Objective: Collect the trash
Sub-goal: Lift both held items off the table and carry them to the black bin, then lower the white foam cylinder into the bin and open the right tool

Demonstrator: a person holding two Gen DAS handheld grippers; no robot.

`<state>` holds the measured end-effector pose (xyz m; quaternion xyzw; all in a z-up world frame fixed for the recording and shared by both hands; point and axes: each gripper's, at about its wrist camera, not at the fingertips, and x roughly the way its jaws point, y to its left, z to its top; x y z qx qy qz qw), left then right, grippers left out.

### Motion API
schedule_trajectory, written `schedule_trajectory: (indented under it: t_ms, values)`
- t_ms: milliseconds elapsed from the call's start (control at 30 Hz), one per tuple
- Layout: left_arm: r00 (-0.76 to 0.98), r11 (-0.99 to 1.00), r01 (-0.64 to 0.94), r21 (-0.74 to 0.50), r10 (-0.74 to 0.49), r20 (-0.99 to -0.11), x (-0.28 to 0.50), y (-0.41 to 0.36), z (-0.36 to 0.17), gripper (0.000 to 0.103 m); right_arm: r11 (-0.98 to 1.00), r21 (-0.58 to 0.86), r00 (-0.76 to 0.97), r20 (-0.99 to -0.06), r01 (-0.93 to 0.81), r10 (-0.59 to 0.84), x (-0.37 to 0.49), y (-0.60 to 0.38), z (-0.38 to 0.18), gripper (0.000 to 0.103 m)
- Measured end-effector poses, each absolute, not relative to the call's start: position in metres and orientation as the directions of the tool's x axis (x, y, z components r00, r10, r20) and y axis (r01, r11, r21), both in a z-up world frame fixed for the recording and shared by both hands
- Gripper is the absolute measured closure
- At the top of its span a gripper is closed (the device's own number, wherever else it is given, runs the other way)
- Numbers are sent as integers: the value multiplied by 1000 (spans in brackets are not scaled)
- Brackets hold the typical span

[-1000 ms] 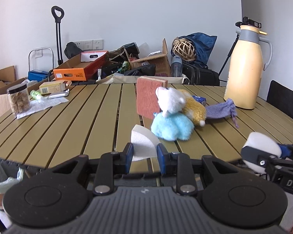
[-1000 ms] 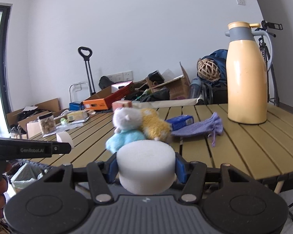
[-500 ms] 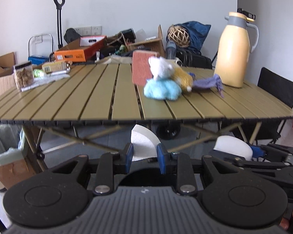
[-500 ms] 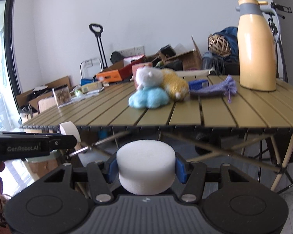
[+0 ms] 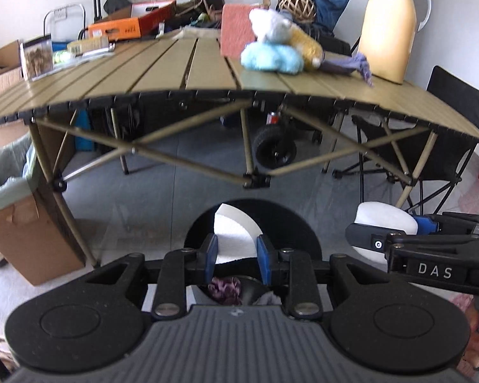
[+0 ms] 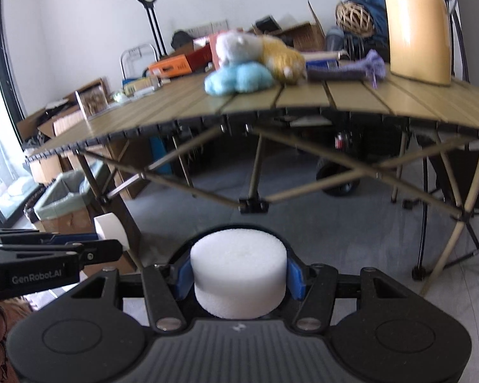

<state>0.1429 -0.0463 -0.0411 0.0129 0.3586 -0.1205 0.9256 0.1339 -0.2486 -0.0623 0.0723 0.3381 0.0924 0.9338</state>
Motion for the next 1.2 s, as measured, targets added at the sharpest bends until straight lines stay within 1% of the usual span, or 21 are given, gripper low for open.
schedule_trajectory:
  t_ms: [333, 667, 900, 1200]
  values:
    - [679, 976, 206, -76, -199, -707, 147, -36, -61, 76, 978, 180, 667, -717, -106, 204, 136, -242, -90, 47]
    - [604, 981, 168, -93, -177, -777, 157, -27, -89, 76, 983, 165, 570, -802, -78, 179, 144, -238, -118, 47]
    - [562, 984, 153, -89, -161, -811, 162, -24, -105, 76, 986, 151, 529, -832, -71, 165, 149, -234, -131, 47]
    - [536, 987, 131, -90, -147, -831, 167, -20, -114, 76, 987, 140, 494, -855, -76, 159, 158, -227, -139, 47]
